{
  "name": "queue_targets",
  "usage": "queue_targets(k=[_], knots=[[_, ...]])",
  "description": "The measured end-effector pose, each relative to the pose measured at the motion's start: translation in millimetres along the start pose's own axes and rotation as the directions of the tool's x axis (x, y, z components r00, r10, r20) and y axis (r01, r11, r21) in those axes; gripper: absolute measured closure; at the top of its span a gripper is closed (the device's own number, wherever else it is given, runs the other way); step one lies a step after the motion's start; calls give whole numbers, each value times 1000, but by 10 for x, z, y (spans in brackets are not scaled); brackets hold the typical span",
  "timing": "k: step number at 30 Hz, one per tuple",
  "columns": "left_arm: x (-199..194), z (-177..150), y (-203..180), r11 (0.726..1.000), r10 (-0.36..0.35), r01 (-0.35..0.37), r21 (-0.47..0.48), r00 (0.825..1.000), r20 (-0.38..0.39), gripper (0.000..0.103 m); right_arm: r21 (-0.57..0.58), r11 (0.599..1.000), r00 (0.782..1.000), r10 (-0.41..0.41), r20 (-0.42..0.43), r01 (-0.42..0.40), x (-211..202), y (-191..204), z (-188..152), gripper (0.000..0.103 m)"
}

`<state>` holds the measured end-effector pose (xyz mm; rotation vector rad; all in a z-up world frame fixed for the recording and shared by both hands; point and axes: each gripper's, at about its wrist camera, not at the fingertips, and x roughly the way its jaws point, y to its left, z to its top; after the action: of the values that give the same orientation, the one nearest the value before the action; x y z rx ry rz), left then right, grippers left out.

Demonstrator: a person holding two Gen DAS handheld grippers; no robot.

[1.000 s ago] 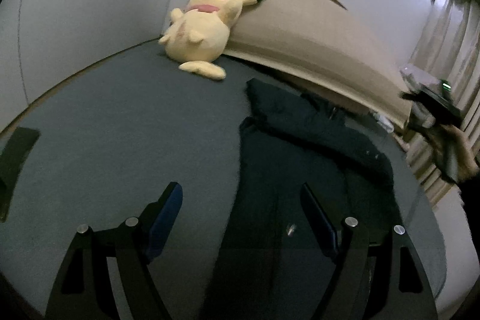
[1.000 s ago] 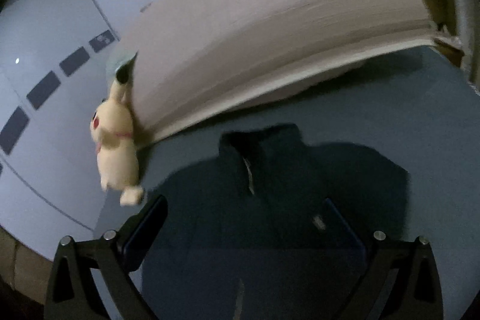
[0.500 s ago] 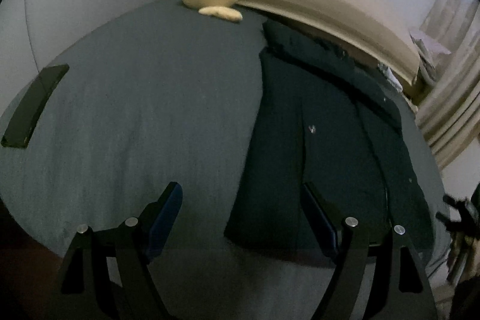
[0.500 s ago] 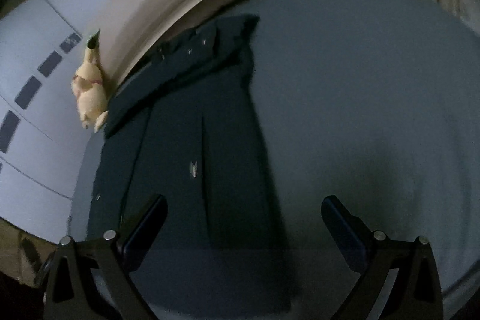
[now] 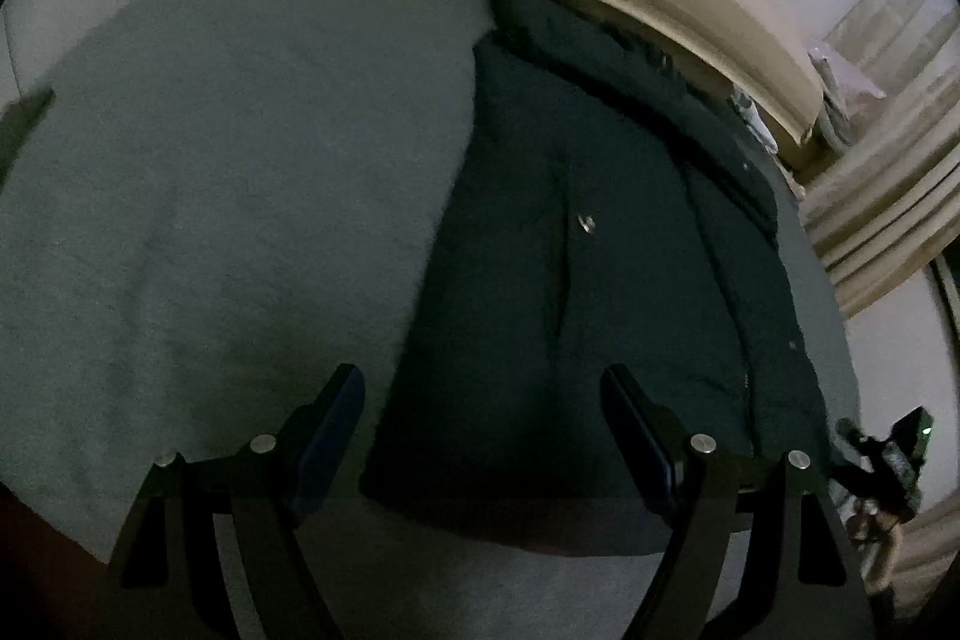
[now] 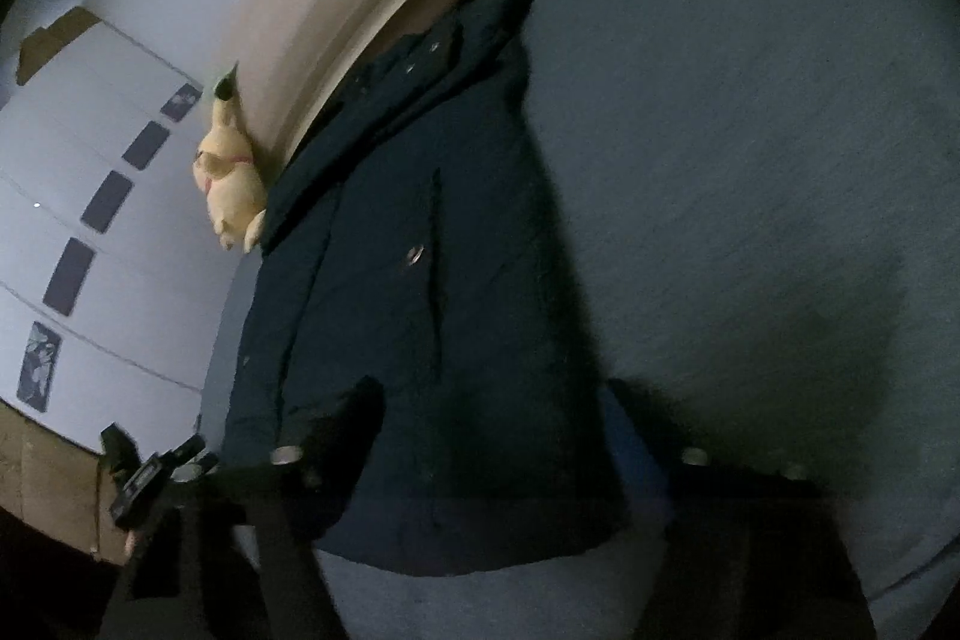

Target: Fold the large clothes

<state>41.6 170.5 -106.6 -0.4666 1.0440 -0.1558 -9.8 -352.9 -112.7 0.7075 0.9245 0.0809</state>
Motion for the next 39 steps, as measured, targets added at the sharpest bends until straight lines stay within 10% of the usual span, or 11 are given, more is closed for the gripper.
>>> queue_targets(k=[5, 11, 24, 30, 39], knots=[[81, -102, -37, 999, -24, 26, 26, 998, -57, 24, 91, 993, 997, 72, -35, -69, 153, -191, -50, 52], [108, -103, 69, 1000, -8, 7, -7, 997, -70, 49, 188, 969, 985, 171, -36, -161, 166, -392, -13, 65], [134, -126, -24, 998, 29, -25, 55, 997, -66, 31, 142, 984, 993, 115, -26, -110, 152, -362, -23, 60], [85, -94, 32, 999, 37, -34, 37, 996, -86, 89, 98, 986, 985, 145, -89, -136, 207, -250, -27, 85], [-333, -224, -117, 995, 34, -32, 96, 999, -19, 94, -11, 993, 990, 117, -82, -119, -156, -25, -77, 89]])
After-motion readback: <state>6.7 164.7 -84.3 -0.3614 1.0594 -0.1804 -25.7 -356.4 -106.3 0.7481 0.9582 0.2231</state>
